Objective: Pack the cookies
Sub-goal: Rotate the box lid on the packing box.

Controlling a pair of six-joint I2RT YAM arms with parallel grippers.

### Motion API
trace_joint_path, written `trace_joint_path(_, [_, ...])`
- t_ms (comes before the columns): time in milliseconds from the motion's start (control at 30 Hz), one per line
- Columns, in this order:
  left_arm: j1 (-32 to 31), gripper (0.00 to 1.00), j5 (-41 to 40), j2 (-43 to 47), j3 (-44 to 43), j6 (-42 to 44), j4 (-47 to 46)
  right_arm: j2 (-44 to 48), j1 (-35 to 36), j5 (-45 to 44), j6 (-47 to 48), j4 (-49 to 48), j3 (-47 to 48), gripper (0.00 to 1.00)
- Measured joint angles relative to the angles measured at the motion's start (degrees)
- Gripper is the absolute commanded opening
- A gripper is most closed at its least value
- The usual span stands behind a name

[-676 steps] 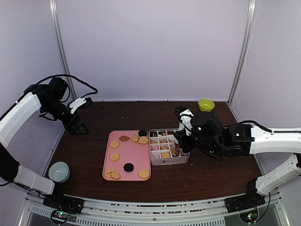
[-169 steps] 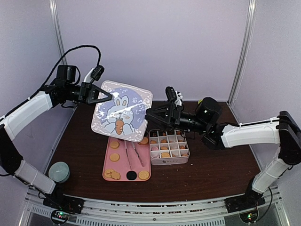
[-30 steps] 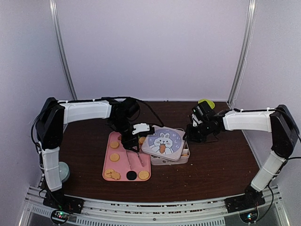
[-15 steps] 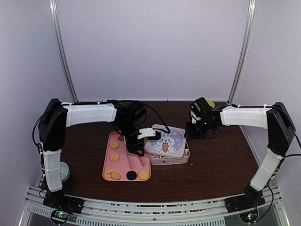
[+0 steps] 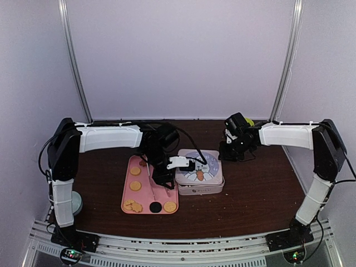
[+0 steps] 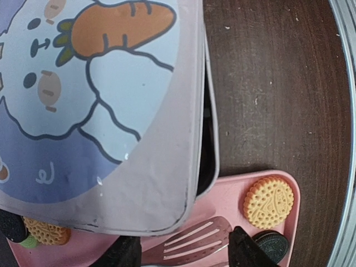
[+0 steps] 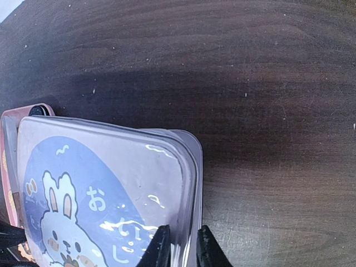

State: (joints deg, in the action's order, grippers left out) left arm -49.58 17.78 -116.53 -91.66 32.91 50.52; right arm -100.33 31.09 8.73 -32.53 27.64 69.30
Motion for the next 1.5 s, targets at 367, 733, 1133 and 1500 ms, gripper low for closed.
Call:
trace_joint_path(367, [-1.9, 0.52, 0.5, -0.4, -0.3, 0.2, 1.2, -1.8, -0.4, -0.3, 1.2, 1.1, 1.2, 0.15])
trace_joint_path(733, [-2.8, 0.47, 1.4, -0.4, -0.9, 0.2, 2.8, -1.3, -0.7, 0.3, 1.4, 0.2, 0.1, 0.16])
trace_joint_path(1133, [0.6, 0.6, 2.1, 1.3, 0.3, -2.7, 4.3, -0.5, 0.3, 1.9, 1.4, -0.9, 0.1, 0.16])
trace_joint_path(1500, [5.5, 0.84, 7.1, 1.2, -7.0, -15.3, 1.6, 1.9, 1.2, 2.7, 1.5, -1.2, -0.7, 0.54])
